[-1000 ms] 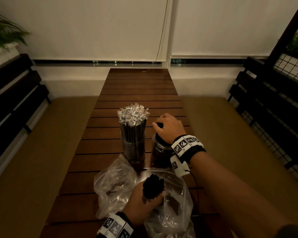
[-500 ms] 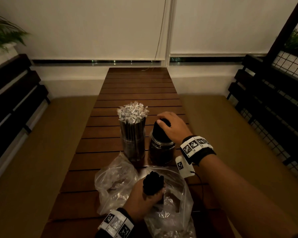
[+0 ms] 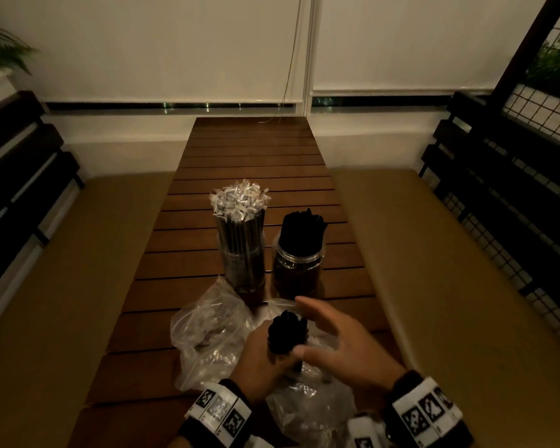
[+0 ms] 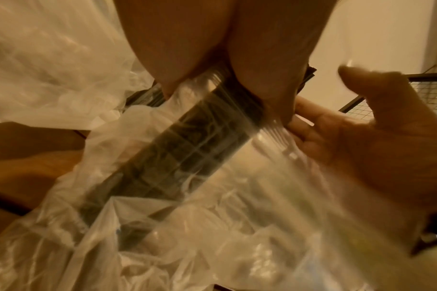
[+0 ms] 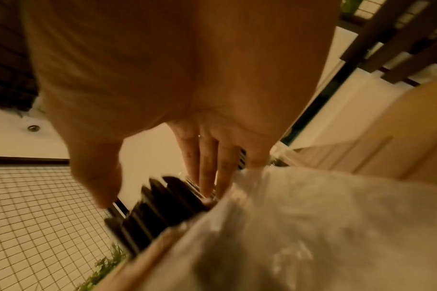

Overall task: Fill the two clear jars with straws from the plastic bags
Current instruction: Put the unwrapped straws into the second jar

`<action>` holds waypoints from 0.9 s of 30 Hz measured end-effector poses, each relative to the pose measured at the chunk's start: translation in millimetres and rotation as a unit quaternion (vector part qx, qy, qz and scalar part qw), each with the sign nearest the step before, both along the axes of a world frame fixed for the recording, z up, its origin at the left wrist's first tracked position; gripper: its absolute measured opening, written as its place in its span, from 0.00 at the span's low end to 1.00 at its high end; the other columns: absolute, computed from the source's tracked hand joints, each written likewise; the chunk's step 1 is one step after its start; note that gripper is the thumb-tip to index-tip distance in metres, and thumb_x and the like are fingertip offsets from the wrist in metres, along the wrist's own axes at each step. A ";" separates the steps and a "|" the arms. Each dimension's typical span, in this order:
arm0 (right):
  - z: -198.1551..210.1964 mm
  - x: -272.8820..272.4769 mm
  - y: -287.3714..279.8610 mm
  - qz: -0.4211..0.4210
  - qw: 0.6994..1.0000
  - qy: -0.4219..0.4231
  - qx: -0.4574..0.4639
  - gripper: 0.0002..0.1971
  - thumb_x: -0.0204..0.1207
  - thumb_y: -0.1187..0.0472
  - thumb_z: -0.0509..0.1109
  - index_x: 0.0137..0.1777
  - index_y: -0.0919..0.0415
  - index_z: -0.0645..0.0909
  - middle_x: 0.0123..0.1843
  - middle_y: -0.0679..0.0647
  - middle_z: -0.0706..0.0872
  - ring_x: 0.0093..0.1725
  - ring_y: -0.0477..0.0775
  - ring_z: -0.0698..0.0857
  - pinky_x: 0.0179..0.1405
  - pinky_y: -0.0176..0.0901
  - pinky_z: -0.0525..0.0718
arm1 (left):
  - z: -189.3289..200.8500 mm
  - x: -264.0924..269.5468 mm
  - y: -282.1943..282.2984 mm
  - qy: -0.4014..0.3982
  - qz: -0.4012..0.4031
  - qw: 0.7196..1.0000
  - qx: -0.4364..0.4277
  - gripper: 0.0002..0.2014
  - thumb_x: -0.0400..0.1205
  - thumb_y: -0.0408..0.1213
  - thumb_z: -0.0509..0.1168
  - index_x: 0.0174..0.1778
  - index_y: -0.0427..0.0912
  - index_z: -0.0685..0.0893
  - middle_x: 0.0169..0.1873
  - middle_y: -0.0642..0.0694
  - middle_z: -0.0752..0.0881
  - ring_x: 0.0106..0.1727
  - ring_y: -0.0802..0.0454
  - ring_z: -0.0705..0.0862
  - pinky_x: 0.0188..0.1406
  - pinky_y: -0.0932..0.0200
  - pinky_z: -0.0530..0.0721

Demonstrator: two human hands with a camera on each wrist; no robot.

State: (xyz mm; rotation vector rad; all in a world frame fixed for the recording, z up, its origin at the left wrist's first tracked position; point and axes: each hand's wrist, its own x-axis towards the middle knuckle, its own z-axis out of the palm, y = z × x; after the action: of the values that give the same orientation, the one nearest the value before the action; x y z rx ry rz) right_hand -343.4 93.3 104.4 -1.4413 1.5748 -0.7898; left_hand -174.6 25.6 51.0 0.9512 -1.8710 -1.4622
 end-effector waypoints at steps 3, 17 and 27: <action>-18.8 12.3 5.8 -0.027 0.999 -0.043 0.009 0.44 0.62 0.41 0.85 0.77 0.31 0.68 0.73 0.32 0.77 0.72 0.32 0.76 0.73 0.35 0.76 | 8.4 -9.4 8.8 -0.003 0.002 1.000 -0.014 0.07 0.71 0.56 0.65 0.38 0.61 0.86 0.39 0.50 0.89 0.41 0.57 0.89 0.41 0.59 0.88; -40.4 11.5 8.9 -0.156 0.961 -0.201 -0.112 0.16 0.74 0.70 0.76 0.61 0.55 0.87 0.57 0.48 0.91 0.60 0.48 0.89 0.62 0.40 0.85 | 9.9 -29.8 26.2 -0.008 -0.028 1.000 0.006 0.26 0.68 0.36 0.76 0.61 0.48 0.76 0.56 0.51 0.84 0.58 0.58 0.85 0.58 0.53 0.87; -5.7 -23.3 7.3 -0.246 0.935 -0.201 -0.156 0.04 0.76 0.67 0.76 0.42 0.59 0.85 0.47 0.59 0.89 0.51 0.59 0.89 0.58 0.55 0.87 | 46.8 -6.8 -11.5 -0.038 0.089 0.991 -0.089 0.12 0.83 0.34 0.64 0.59 0.53 0.79 0.56 0.59 0.83 0.56 0.71 0.81 0.57 0.64 0.83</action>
State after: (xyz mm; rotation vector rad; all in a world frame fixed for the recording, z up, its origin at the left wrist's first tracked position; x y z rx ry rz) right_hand -366.7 100.6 98.8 -0.9975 1.5421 -1.5832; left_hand -181.4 14.2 97.8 1.0699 -1.8814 -1.1480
